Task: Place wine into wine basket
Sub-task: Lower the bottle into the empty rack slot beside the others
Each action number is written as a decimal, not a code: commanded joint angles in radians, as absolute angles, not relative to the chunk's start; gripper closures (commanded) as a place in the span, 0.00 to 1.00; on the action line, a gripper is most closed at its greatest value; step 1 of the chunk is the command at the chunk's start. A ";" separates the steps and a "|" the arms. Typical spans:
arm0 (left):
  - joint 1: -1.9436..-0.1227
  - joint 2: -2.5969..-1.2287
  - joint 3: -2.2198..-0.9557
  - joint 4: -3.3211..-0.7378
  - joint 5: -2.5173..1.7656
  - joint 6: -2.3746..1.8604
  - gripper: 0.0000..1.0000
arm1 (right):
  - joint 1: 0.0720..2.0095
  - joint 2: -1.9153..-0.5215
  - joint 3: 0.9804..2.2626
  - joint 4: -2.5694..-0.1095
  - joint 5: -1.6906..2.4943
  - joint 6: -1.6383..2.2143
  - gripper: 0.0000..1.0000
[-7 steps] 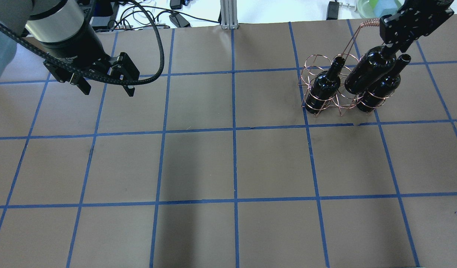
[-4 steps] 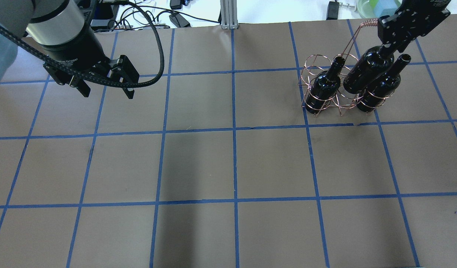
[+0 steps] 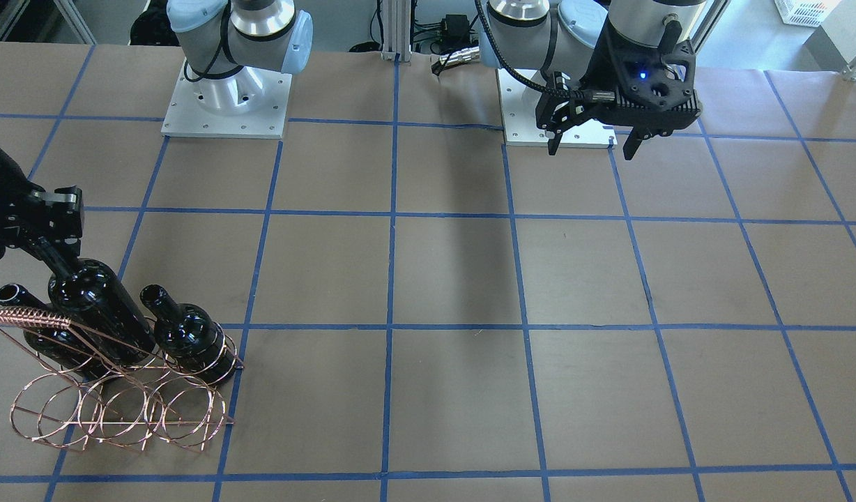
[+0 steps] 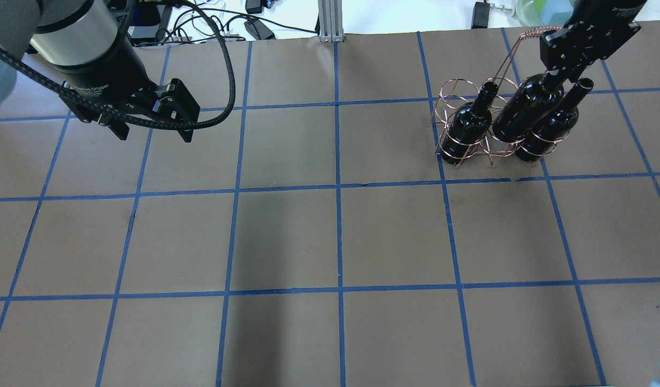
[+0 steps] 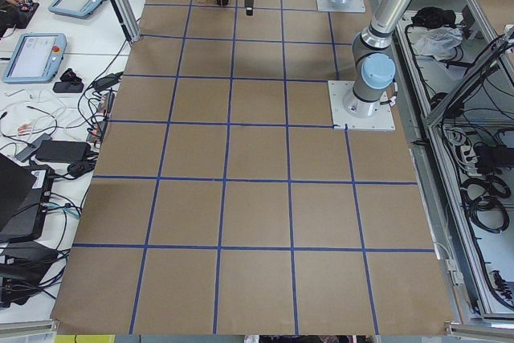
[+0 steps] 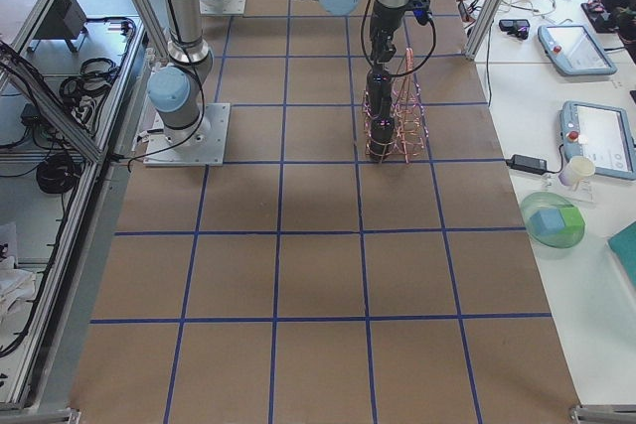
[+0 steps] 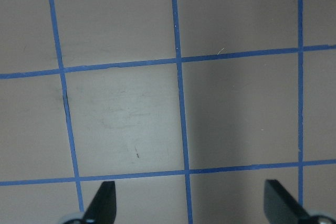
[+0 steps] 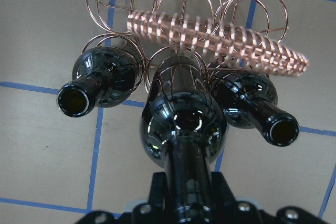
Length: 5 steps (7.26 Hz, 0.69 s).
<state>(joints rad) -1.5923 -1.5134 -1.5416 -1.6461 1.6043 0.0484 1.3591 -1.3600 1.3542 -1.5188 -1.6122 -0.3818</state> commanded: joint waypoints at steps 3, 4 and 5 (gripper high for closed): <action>-1.592 -1.514 -1.542 -1.647 1.611 0.048 0.00 | 1.359 -1.295 1.358 -1.534 -1.614 -0.426 0.79; -1.592 -1.514 -1.542 -1.647 1.611 0.049 0.00 | 1.359 -1.275 1.358 -1.545 -1.614 -0.425 0.78; -1.592 -1.514 -1.542 -1.647 1.611 0.049 0.00 | 1.359 -1.266 1.365 -1.549 -1.614 -0.426 0.76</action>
<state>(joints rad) -1.5922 -1.5139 -1.5416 -1.6473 1.6103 0.0487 1.3591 -1.2826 1.3595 -1.5411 -1.6138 -0.4246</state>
